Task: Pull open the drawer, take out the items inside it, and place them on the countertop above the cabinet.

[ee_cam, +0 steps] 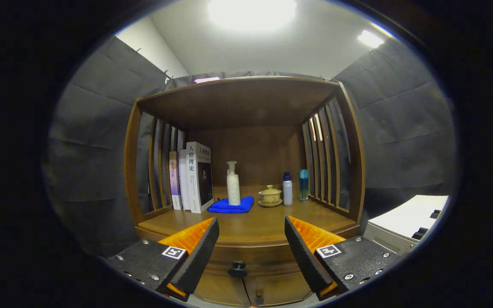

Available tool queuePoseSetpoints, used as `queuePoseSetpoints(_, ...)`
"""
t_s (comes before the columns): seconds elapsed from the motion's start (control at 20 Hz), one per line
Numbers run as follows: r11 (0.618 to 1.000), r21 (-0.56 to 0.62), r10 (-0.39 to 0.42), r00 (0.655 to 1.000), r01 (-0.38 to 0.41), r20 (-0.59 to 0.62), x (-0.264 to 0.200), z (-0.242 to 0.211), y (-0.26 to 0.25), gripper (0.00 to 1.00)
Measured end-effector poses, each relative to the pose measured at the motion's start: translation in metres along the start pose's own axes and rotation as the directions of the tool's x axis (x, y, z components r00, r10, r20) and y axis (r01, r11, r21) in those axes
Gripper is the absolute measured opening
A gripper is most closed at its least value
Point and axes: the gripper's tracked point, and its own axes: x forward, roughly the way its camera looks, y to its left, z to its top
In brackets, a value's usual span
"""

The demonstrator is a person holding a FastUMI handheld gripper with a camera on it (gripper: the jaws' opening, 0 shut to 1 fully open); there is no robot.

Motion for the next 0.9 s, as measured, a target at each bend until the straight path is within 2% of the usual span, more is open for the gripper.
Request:
queuePoseSetpoints(0.1,1.0,-0.01,-0.008,1.0,0.008,-0.029,0.004,-0.013,0.004,0.95)
queuePoseSetpoints(0.4,0.998,0.043,0.049,0.994,-0.044,-0.101,0.005,-0.057,0.035,0.95)
queuePoseSetpoints(0.75,0.999,0.033,0.018,0.99,-0.014,-0.139,0.019,-0.089,0.041,0.95)
queuePoseSetpoints(0.9,0.999,0.034,0.028,0.988,-0.023,-0.151,0.02,-0.107,0.045,0.95)
